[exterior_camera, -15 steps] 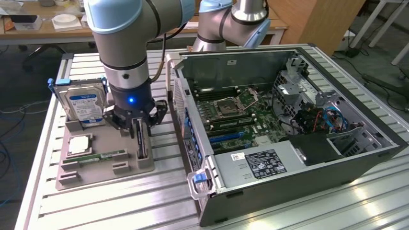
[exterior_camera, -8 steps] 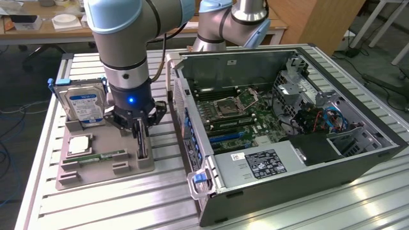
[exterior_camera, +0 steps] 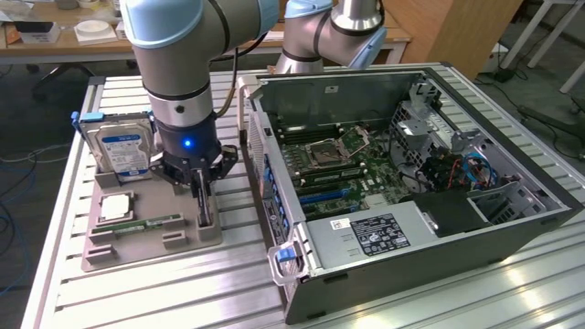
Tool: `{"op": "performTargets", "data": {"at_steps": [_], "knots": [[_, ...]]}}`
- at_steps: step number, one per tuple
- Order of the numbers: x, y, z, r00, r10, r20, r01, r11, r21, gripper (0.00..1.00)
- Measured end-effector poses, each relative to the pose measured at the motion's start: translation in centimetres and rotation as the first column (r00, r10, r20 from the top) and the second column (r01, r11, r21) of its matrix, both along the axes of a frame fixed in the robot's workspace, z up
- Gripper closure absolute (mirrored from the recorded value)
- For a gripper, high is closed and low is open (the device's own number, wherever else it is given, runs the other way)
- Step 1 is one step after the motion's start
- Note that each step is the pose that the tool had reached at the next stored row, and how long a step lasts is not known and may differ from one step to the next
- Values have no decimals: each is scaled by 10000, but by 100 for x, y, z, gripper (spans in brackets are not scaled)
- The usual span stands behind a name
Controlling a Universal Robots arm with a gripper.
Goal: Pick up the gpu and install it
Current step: 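Pick up the gpu and move the gpu toward the slot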
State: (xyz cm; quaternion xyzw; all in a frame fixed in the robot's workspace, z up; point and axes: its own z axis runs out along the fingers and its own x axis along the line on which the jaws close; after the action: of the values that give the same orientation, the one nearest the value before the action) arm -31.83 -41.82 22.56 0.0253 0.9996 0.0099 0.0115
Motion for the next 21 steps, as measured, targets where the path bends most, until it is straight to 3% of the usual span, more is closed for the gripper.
{"op": "performTargets", "data": {"at_steps": [21], "knots": [[0,0,0,10000,0,0,0,10000,0,73]]}}
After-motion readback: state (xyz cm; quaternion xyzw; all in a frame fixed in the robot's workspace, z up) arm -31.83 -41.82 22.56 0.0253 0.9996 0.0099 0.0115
